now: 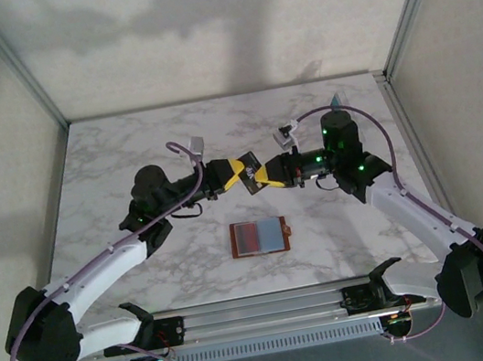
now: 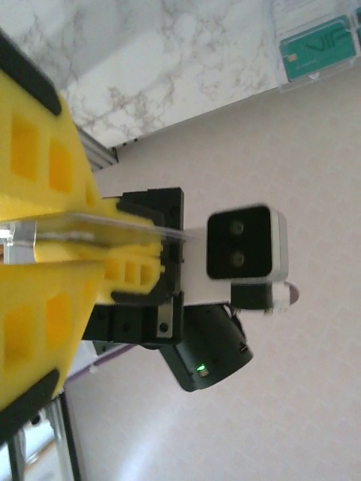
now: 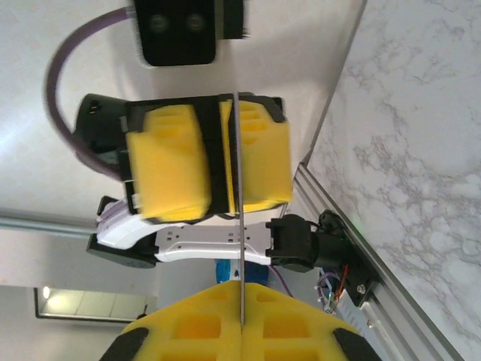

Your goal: Put the credit cards into the card holder

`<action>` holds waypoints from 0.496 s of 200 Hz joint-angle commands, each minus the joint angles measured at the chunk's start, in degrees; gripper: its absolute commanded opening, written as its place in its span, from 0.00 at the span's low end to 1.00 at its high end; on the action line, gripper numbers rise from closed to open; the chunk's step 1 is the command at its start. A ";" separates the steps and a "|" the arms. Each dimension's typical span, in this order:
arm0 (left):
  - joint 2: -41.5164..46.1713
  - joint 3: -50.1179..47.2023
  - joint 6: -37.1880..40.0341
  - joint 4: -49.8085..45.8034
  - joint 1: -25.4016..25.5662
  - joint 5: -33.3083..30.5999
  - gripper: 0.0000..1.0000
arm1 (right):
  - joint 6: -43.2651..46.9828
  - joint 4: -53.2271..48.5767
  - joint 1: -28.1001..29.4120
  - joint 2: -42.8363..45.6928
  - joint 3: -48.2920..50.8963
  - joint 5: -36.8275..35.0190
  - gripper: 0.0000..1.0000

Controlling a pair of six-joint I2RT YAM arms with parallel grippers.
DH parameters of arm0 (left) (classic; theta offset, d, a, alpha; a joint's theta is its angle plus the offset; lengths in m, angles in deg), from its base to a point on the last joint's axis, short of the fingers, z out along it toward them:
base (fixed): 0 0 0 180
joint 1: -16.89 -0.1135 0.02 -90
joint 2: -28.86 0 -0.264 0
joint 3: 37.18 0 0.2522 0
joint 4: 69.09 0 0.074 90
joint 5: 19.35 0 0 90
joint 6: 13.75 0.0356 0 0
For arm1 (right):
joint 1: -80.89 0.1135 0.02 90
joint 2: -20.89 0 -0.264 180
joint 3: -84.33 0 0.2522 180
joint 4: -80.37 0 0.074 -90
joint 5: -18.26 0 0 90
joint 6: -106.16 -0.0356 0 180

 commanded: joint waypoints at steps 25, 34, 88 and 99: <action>1.52 -0.47 -1.01 2.21 0.68 -0.04 0.00 | 0.30 2.97 1.31 2.67 0.96 -1.66 0.17; 1.69 -0.64 -1.06 1.25 0.61 -0.47 0.00 | 1.57 0.56 1.23 2.60 0.50 -1.89 0.49; -0.94 0.71 3.79 -10.83 0.69 1.82 0.00 | 13.29 -14.36 1.19 0.08 -2.38 0.20 0.46; -1.81 0.75 5.25 -12.57 0.78 3.23 0.01 | 16.41 -18.14 1.18 -0.59 -3.21 -0.25 0.39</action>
